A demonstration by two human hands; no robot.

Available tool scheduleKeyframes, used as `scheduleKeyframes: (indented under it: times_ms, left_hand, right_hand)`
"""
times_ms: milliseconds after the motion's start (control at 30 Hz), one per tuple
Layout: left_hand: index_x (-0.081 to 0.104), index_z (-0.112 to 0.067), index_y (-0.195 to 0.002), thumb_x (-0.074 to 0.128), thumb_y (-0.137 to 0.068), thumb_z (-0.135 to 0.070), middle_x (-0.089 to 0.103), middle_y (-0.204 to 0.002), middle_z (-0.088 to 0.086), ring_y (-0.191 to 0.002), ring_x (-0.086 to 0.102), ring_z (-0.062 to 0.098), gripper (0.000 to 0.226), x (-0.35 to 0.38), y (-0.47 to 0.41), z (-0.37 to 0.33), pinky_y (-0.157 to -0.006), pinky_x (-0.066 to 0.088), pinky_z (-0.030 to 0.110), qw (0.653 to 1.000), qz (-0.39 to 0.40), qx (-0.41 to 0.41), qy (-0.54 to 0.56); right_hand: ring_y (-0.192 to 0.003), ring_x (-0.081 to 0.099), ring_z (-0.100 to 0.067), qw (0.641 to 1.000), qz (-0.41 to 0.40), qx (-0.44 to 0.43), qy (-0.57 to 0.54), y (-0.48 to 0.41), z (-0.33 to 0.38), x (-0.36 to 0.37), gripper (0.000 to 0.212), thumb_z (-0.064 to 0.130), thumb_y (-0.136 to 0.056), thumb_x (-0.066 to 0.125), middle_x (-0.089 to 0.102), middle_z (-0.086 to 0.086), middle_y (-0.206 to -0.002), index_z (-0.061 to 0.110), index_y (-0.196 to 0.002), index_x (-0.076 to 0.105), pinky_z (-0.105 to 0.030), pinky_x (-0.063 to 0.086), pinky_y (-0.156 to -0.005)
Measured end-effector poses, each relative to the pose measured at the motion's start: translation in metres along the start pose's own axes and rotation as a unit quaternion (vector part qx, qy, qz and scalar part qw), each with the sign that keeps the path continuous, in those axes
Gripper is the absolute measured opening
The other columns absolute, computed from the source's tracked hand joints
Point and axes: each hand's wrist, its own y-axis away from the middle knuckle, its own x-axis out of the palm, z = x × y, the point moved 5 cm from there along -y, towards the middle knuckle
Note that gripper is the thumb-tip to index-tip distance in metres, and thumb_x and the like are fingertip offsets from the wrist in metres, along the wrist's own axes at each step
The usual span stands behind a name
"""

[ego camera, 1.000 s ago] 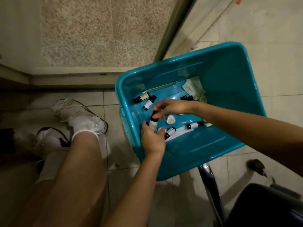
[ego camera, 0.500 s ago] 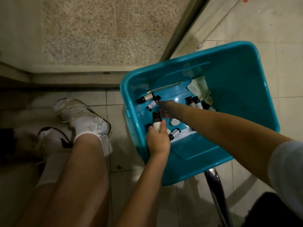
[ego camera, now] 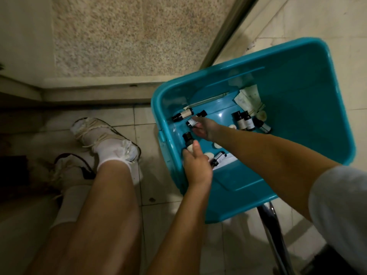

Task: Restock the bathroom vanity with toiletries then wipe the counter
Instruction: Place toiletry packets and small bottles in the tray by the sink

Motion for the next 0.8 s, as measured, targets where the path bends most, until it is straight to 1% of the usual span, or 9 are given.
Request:
scheduleKeyframes:
  times_ms: [100,167,233,300,367,533,633,700,800]
  left_hand:
    - [0.048,-0.009,-0.100,0.038,-0.100,-0.034,0.053,-0.079,0.002,-0.064,0.051,0.014,0.027,-0.001,0.004,-0.003,-0.078,0.053,0.040,1.000,0.014,0.012,0.001]
    - [0.048,-0.013,-0.092,0.039,-0.100,-0.034,0.050,-0.070,-0.001,-0.059,0.049,0.011,0.024,-0.002,0.008,-0.007,-0.066,0.050,0.034,1.000,0.023,0.021,0.000]
    - [0.049,-0.018,-0.084,0.040,-0.099,-0.036,0.050,-0.067,-0.001,-0.058,0.051,0.014,0.025,-0.006,0.013,-0.008,-0.058,0.047,0.030,0.999,0.021,0.039,-0.026]
    - [0.050,-0.023,-0.077,0.041,-0.097,-0.044,0.054,-0.072,0.001,-0.071,0.058,0.025,0.030,-0.013,0.017,-0.007,-0.071,0.054,0.038,0.997,0.002,0.054,-0.050]
    - [0.052,-0.025,-0.074,0.041,-0.094,-0.050,0.059,-0.081,0.002,-0.084,0.061,0.029,0.034,-0.021,0.025,-0.009,-0.084,0.054,0.045,0.994,-0.020,0.070,-0.076]
    - [0.052,-0.019,-0.066,0.035,-0.094,-0.056,0.052,-0.059,-0.001,-0.059,0.051,0.019,0.049,-0.027,0.075,-0.035,-0.063,0.043,0.032,0.988,-0.046,0.129,-0.066]
    - [0.052,-0.018,-0.068,0.032,-0.096,-0.053,0.048,-0.054,-0.001,-0.043,0.043,0.011,0.049,-0.025,0.108,-0.054,-0.046,0.036,0.025,0.988,-0.045,0.150,-0.014]
    - [0.052,-0.017,-0.069,0.028,-0.098,-0.051,0.046,-0.051,-0.002,-0.041,0.041,0.010,0.050,-0.025,0.137,-0.072,-0.043,0.034,0.024,0.983,-0.034,0.179,0.032]
    - [0.053,-0.014,-0.070,0.022,-0.100,-0.045,0.046,-0.041,-0.005,-0.040,0.044,0.009,0.053,-0.032,0.177,-0.104,-0.038,0.039,0.020,0.964,-0.026,0.235,0.119]
  right_hand:
    - [-0.062,0.071,-0.019,0.991,0.085,0.033,-0.096,0.021,-0.004,-0.017,0.014,0.019,-0.096,0.050,0.070,-0.009,-0.070,0.006,-0.092,0.053,-0.025,0.058,-0.060]
    - [-0.071,0.072,-0.023,0.983,0.117,0.072,-0.120,0.036,-0.009,-0.034,0.016,0.017,-0.096,0.048,0.071,-0.013,-0.080,0.003,-0.102,0.054,-0.030,0.060,-0.066]
    - [-0.070,0.070,-0.018,0.978,0.156,0.096,-0.097,0.056,-0.010,-0.049,0.023,0.022,-0.098,0.042,0.069,-0.008,-0.081,0.006,-0.108,0.056,-0.030,0.060,-0.069]
    - [-0.062,0.065,-0.013,0.972,0.192,0.103,-0.088,0.074,-0.007,-0.060,0.030,0.027,-0.099,0.036,0.064,-0.002,-0.073,0.009,-0.110,0.057,-0.029,0.059,-0.068]
    - [-0.057,0.059,-0.011,0.968,0.217,0.091,-0.086,0.094,0.000,-0.065,0.033,0.031,-0.098,0.034,0.059,0.001,-0.067,0.011,-0.111,0.057,-0.028,0.058,-0.071]
    - [-0.047,0.045,-0.009,0.967,0.251,0.017,-0.041,0.160,0.026,-0.053,0.042,0.052,-0.096,0.035,0.048,0.006,-0.056,0.017,-0.094,0.057,-0.025,0.054,-0.064]
    - [-0.046,0.042,-0.010,0.956,0.292,-0.035,-0.009,0.208,0.042,-0.035,0.045,0.059,-0.088,0.041,0.042,0.006,-0.051,0.017,-0.078,0.054,-0.025,0.047,-0.068]
    - [-0.047,0.040,-0.012,0.940,0.332,-0.079,0.014,0.249,0.053,-0.025,0.047,0.061,-0.083,0.045,0.040,0.005,-0.050,0.017,-0.071,0.052,-0.025,0.044,-0.068]
    - [-0.051,0.038,-0.010,0.920,0.359,-0.150,0.046,0.312,0.068,-0.012,0.049,0.060,-0.085,0.038,0.043,0.004,-0.052,0.015,-0.067,0.047,-0.023,0.041,-0.066]
